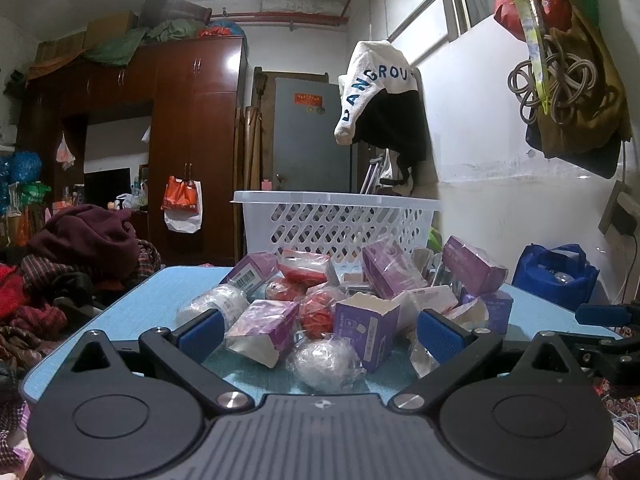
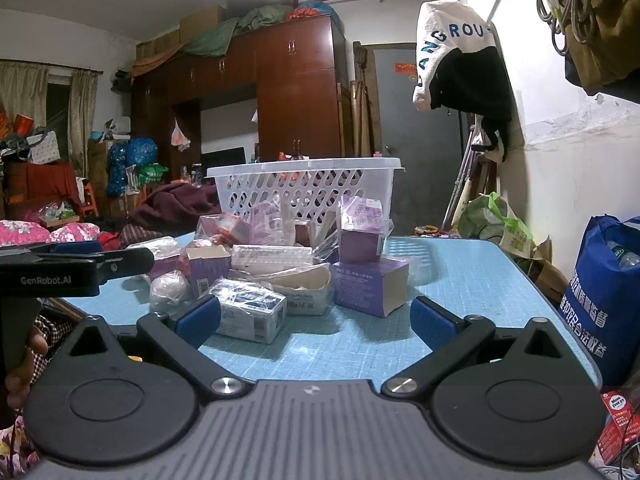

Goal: Organize objects

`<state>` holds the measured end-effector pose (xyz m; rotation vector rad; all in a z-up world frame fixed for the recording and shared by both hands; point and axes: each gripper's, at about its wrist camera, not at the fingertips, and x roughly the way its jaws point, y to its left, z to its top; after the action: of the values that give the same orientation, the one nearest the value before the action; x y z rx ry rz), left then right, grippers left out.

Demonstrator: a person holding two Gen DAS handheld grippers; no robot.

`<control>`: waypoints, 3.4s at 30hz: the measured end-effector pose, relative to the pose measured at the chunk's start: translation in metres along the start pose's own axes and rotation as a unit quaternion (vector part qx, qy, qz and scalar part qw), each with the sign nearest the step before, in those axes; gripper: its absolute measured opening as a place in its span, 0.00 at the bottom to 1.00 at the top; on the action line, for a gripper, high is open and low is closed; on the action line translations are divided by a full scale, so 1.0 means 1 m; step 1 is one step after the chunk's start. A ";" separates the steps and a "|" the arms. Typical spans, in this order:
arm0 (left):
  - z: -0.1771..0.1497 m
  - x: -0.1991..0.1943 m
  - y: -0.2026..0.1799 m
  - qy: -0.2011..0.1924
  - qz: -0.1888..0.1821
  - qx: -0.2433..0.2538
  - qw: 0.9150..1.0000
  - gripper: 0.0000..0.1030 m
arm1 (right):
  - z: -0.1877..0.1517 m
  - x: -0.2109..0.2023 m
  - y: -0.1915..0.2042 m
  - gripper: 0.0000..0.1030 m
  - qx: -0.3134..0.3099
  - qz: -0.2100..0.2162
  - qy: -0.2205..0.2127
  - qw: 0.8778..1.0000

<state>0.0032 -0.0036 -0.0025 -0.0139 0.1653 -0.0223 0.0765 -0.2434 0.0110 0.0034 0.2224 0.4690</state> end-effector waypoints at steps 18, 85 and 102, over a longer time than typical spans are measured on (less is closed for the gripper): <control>-0.001 0.000 0.002 0.004 0.000 -0.001 1.000 1.00 | 0.000 0.000 -0.001 1.00 0.000 -0.001 0.001 1.000; 0.151 0.155 0.084 0.056 -0.096 -0.077 0.991 0.48 | 0.179 0.167 -0.001 0.40 -0.052 0.008 0.059 0.997; 0.142 0.194 0.074 0.099 -0.086 -0.066 0.989 0.89 | 0.169 0.165 -0.006 1.00 -0.058 -0.004 0.065 0.996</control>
<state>0.2199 0.0679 0.1043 -0.1593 0.3643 -0.1849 0.2585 -0.1671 0.1406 -0.1411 0.3236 0.4748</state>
